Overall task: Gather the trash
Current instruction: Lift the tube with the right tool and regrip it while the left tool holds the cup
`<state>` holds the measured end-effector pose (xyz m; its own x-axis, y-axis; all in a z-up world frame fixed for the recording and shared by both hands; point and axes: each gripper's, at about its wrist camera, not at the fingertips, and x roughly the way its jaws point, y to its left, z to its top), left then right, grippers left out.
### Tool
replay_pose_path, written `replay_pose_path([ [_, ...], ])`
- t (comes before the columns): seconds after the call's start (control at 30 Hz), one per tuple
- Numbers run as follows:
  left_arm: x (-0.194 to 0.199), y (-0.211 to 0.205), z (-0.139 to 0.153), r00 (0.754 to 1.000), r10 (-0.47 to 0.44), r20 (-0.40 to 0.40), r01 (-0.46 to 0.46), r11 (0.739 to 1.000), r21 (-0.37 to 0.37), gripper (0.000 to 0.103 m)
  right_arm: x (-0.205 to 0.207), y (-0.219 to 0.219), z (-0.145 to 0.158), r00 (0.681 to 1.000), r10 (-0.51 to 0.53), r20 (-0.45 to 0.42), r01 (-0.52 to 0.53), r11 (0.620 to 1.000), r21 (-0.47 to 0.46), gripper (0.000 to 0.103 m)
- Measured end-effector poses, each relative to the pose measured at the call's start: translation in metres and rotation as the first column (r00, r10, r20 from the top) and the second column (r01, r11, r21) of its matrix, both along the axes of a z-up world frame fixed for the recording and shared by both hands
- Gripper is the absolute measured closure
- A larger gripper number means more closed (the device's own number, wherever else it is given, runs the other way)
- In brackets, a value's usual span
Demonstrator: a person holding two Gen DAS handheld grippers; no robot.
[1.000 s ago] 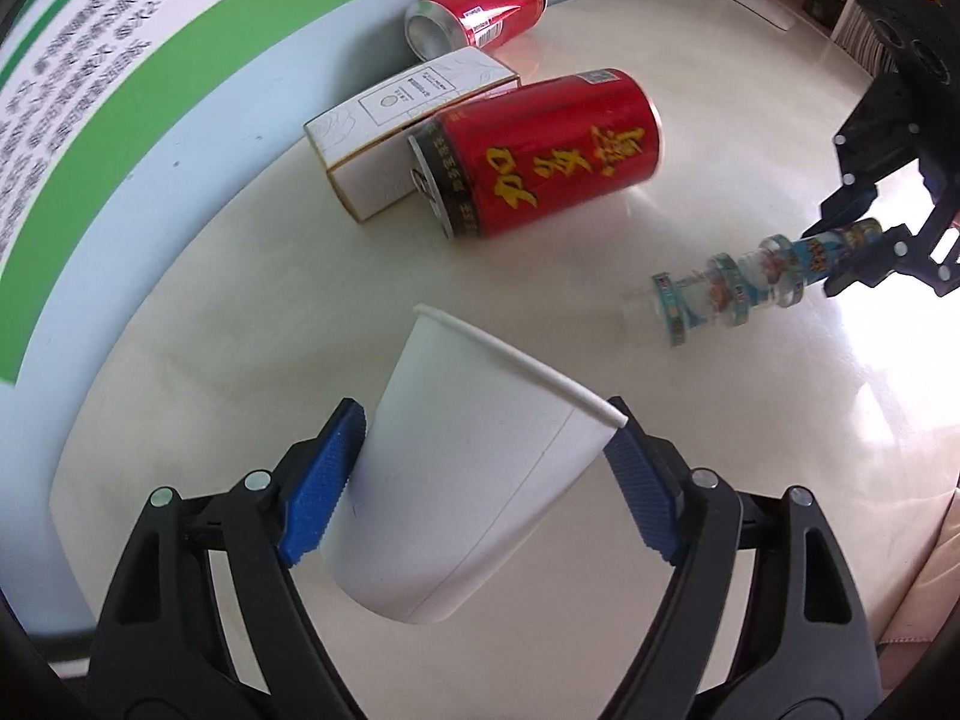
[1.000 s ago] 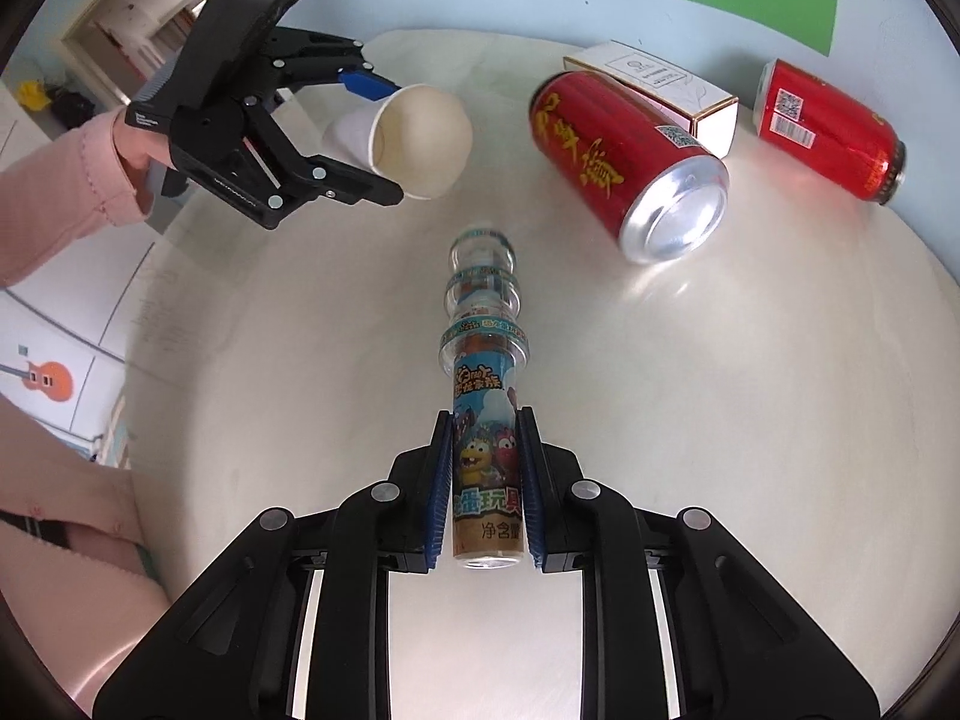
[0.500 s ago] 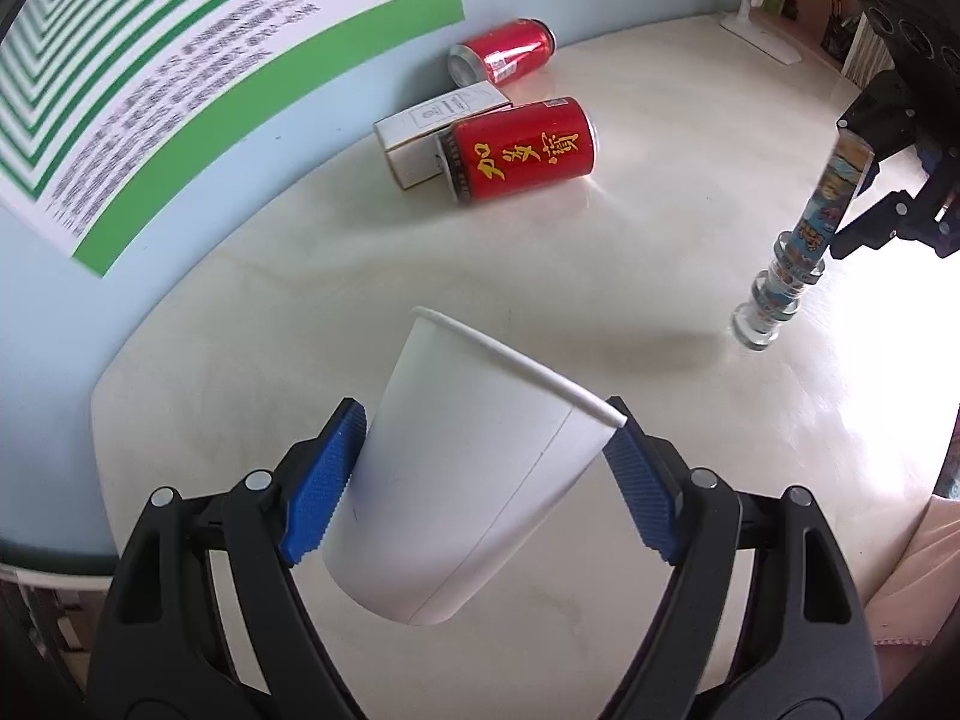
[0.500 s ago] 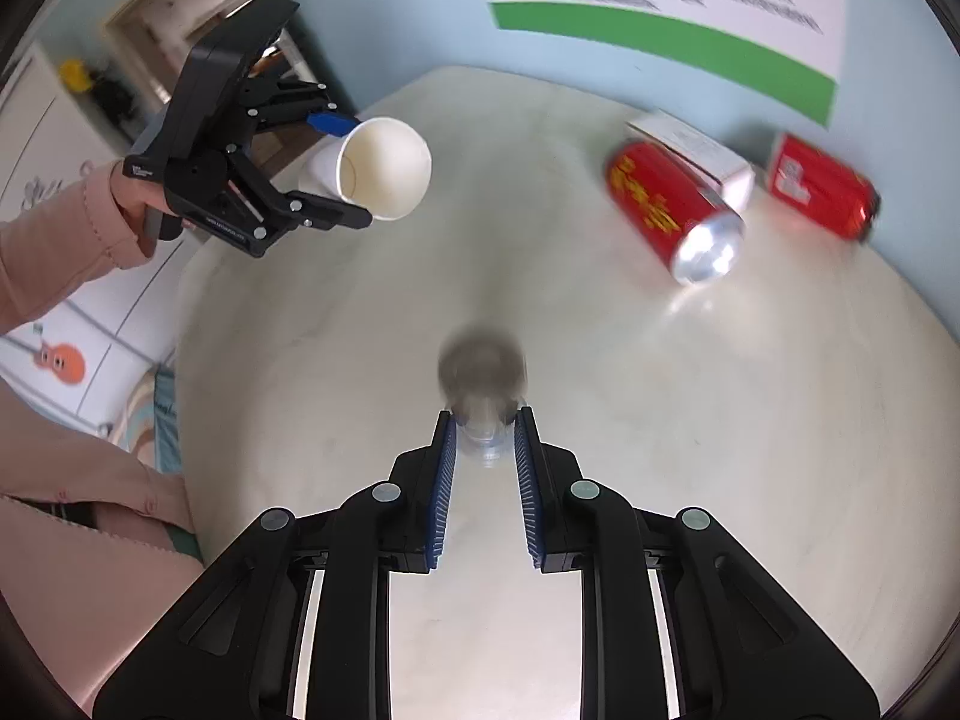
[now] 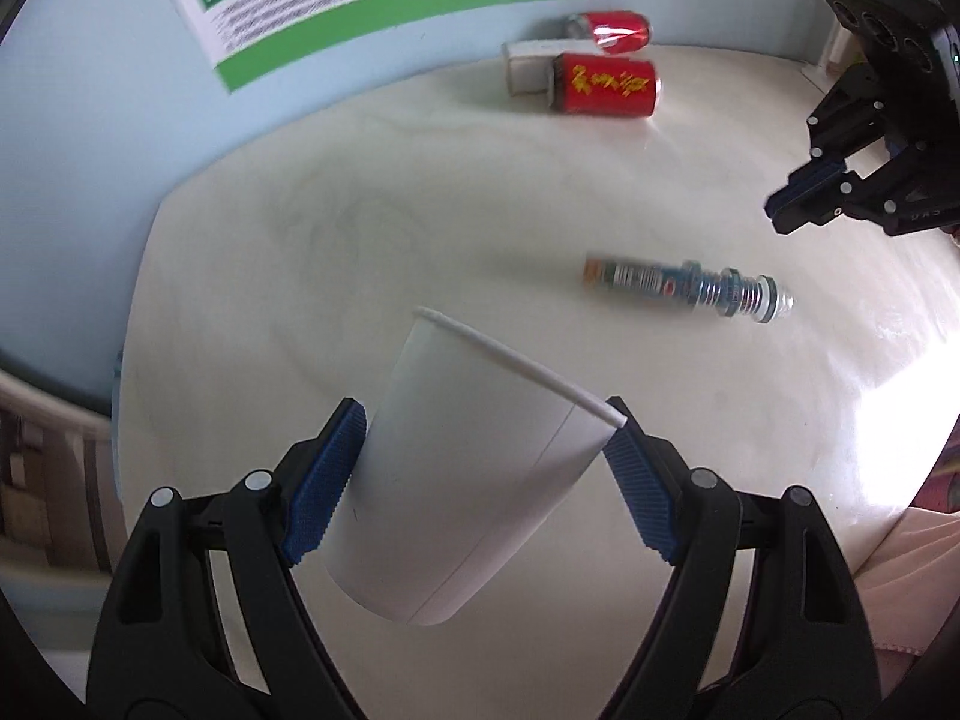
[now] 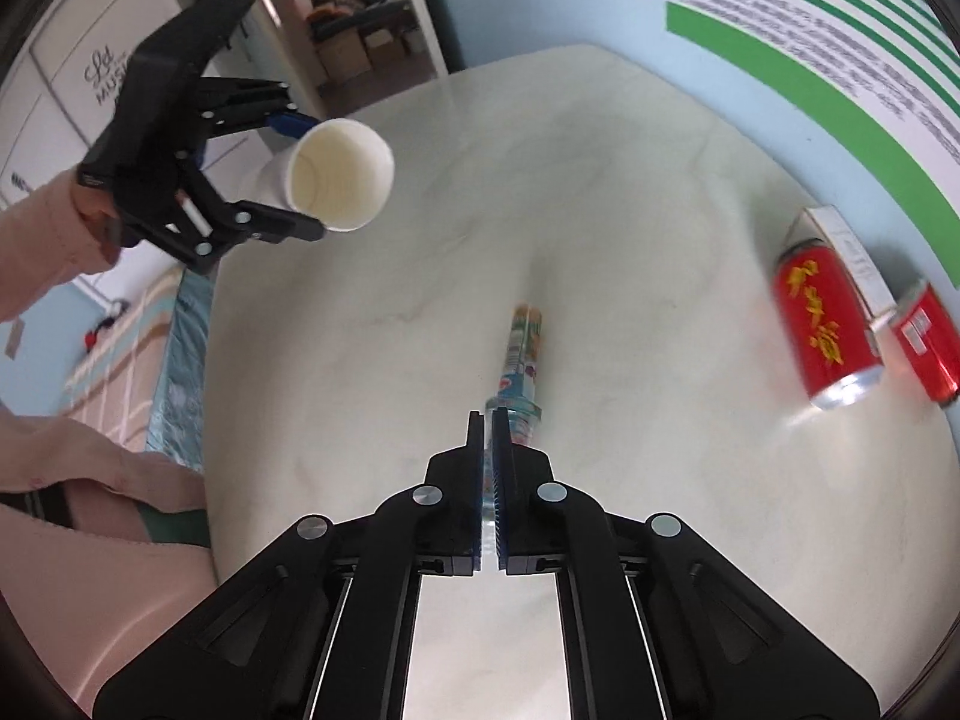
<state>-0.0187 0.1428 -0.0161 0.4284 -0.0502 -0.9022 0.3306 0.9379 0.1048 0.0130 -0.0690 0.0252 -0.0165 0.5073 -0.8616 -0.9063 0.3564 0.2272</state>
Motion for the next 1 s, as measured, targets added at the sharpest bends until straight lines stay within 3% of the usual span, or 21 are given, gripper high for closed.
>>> replay_pose_path([
  [0.07, -0.008, 0.008, -0.009, 0.999, 0.033, -0.022, -0.033, 0.999, -0.014, 0.026, -0.003, 0.012, -0.009, 1.0, -0.006, 0.015, 0.007, 0.999, -0.038, 0.024],
  [0.1, -0.012, 0.011, -0.014, 0.998, 0.049, -0.031, -0.049, 0.999, -0.017, 0.026, -0.008, 0.018, -0.011, 0.999, 0.007, 0.031, -0.005, 0.999, -0.052, 0.023],
  [0.23, -0.027, 0.021, -0.032, 0.994, 0.089, -0.065, -0.091, 0.995, -0.032, 0.026, -0.021, 0.043, -0.033, 0.997, 0.071, 0.018, -0.069, 0.994, -0.079, 0.024],
  [0.4, -0.038, 0.032, -0.046, 0.99, 0.111, -0.091, -0.113, 0.993, -0.016, 0.026, -0.022, 0.064, -0.068, 0.999, 0.047, -0.018, -0.049, 0.991, -0.122, 0.026],
  [0.5, -0.038, 0.039, -0.056, 0.987, 0.126, -0.102, -0.127, 0.992, -0.004, 0.026, -0.027, 0.073, -0.08, 0.999, 0.049, -0.01, -0.05, 0.99, -0.131, 0.038],
  [0.6, -0.032, 0.046, -0.067, 0.982, 0.143, -0.121, -0.144, 0.99, -0.006, 0.026, -0.032, 0.081, -0.08, 0.998, 0.055, 0.017, -0.052, 0.991, -0.121, 0.051],
  [0.63, -0.03, 0.047, -0.07, 0.981, 0.143, -0.129, -0.145, 0.989, -0.012, 0.026, -0.033, 0.083, -0.08, 0.998, 0.061, 0.019, -0.059, 0.99, -0.125, 0.064],
  [0.67, -0.028, 0.048, -0.072, 0.981, 0.142, -0.133, -0.145, 0.989, -0.015, 0.026, -0.034, 0.086, -0.08, 0.997, 0.07, 0.021, -0.067, 0.989, -0.13, 0.068],
  [0.77, -0.024, 0.048, -0.07, 0.983, 0.129, -0.129, -0.133, 0.991, -0.024, 0.026, -0.037, 0.091, -0.079, 0.995, 0.097, 0.026, -0.093, 0.985, -0.146, 0.069],
  [1.0, -0.022, 0.051, -0.054, 0.99, 0.111, -0.084, -0.114, 0.993, -0.026, 0.026, -0.029, 0.089, -0.053, 0.997, 0.077, -0.006, -0.078, 0.993, -0.089, 0.069],
])
